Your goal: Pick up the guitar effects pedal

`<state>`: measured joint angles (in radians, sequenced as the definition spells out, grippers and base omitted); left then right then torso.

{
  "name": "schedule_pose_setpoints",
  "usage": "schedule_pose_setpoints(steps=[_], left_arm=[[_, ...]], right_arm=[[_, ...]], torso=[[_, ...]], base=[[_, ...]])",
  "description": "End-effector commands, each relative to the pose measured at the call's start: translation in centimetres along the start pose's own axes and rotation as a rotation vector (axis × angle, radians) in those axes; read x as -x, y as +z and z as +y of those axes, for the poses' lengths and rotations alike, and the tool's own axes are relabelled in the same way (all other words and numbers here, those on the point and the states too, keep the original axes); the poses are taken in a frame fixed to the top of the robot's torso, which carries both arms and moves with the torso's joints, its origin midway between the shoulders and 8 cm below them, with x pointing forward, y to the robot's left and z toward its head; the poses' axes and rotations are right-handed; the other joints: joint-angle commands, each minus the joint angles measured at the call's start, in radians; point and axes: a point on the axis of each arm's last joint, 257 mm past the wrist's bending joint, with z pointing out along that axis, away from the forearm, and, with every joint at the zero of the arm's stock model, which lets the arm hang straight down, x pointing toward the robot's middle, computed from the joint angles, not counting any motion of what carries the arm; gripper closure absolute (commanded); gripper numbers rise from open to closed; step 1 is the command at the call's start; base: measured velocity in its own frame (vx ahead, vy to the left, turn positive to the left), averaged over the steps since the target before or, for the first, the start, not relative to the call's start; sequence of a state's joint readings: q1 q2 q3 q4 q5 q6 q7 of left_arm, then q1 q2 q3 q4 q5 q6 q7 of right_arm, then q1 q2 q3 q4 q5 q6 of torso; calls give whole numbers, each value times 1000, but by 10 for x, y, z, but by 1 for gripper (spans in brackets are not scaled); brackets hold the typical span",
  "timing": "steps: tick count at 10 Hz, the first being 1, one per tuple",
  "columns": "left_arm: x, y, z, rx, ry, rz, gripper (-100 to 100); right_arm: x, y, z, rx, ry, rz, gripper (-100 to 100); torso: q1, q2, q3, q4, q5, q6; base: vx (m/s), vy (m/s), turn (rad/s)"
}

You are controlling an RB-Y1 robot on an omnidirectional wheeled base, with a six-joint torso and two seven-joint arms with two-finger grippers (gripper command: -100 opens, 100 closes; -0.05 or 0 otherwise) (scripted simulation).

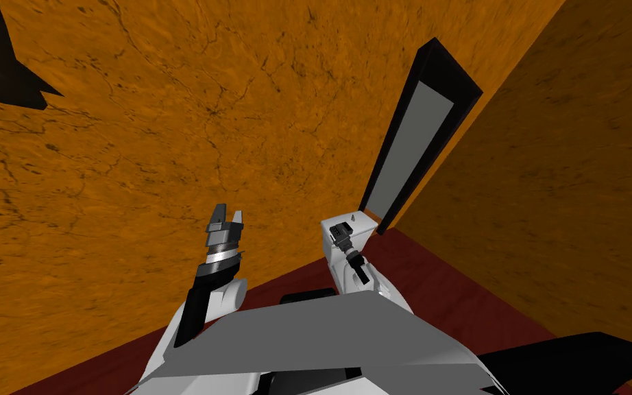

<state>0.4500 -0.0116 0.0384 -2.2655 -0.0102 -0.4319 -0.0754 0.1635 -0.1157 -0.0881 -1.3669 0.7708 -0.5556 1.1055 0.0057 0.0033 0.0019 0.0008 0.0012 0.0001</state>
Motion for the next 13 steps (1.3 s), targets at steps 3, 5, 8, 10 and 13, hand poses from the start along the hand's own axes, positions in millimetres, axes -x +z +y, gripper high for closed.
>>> schedule_pose_setpoints(steps=[3, 5, 8, 10, 13], left_arm=[[0, 0, 0, 0, 0, 0, 0], [0, 0, 0, 0, 0, 0, 0], [0, 0, 0, 0, 0, 0, 0], [0, 0, 0, 0, 0, 0, 0], [0, 0, 0, 0, 0, 0, 0]], right_arm=[[-16, -2, -48, -52, -1, 21, -100], [-22, -2, -76, -85, 0, 28, -100], [-22, -3, -85, -92, -1, 29, -100], [-22, -3, -86, -94, 0, 29, 100], [-22, -3, -86, -94, 0, 29, 100]], torso=[[-1, 0, 0, 0, 0, 0], [-1, -1, 0, 0, 0, 0], [-4, -1, -1, 0, -1, 0], [-6, -3, -1, -1, -1, 1], [-6, -3, -2, -1, -1, 1]], base=[[-51, 79, 146], [-35, 71, 140], [-21, 31, 62], [0, 0, 0], [0, 0, 0]])
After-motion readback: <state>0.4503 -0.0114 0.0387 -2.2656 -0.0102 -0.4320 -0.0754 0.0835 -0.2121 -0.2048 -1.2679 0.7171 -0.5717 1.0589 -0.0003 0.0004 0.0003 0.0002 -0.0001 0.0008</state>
